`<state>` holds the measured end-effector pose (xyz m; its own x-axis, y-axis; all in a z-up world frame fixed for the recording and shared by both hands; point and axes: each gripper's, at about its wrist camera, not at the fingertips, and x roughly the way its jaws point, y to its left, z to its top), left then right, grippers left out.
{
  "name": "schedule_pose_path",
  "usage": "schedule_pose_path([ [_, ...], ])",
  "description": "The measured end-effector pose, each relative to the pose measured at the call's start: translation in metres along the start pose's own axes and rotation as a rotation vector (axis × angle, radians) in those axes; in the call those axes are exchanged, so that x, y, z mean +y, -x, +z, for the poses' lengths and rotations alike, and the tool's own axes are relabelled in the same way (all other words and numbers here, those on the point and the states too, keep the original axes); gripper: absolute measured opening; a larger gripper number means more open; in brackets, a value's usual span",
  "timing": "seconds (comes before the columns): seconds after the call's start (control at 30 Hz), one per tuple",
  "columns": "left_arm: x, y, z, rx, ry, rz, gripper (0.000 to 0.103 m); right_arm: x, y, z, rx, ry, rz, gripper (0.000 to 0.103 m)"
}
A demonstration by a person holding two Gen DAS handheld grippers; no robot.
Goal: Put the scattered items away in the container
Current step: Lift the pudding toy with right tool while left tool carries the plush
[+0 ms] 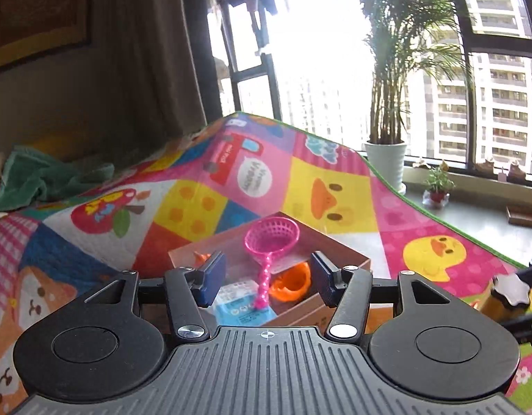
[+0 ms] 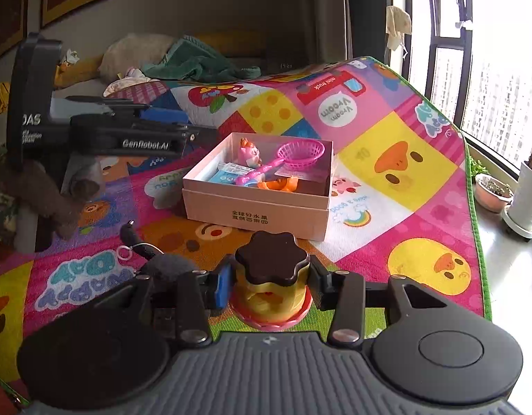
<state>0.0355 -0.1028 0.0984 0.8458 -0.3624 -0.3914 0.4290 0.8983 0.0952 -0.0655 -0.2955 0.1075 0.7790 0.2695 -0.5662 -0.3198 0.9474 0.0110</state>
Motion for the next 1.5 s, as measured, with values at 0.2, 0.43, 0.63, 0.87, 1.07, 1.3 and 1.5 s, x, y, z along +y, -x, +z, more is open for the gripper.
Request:
schedule_pose_path([
  [0.2, 0.016, 0.004, -0.051, 0.13, 0.099, 0.001, 0.093, -0.006, -0.033, -0.022, 0.076, -0.041, 0.007, 0.043],
  [0.43, 0.037, 0.011, -0.113, 0.356, 0.336, 0.058, 0.103, -0.015, -0.073, -0.035, 0.141, -0.045, -0.023, 0.048],
  [0.63, 0.049, 0.029, -0.116, 0.384, 0.398, 0.09, 0.103, -0.001, -0.042, -0.027, 0.037, 0.002, -0.017, 0.092],
  [0.87, 0.06, 0.077, -0.122, 0.146, 0.468, 0.046, 0.103, 0.046, -0.012, -0.021, -0.004, 0.085, 0.257, 0.103],
  [1.07, 0.046, 0.087, -0.128, 0.133, 0.407, 0.027, 0.103, 0.089, -0.047, -0.027, 0.082, 0.222, 0.34, 0.103],
  [1.3, 0.033, 0.103, -0.109, -0.004, 0.321, -0.066, 0.103, 0.1, -0.068, -0.022, 0.059, 0.201, 0.329, 0.099],
  [1.5, 0.022, 0.095, -0.105, -0.011, 0.313, -0.079, 0.103, 0.091, -0.065, -0.021, -0.099, 0.276, 0.083, 0.103],
])
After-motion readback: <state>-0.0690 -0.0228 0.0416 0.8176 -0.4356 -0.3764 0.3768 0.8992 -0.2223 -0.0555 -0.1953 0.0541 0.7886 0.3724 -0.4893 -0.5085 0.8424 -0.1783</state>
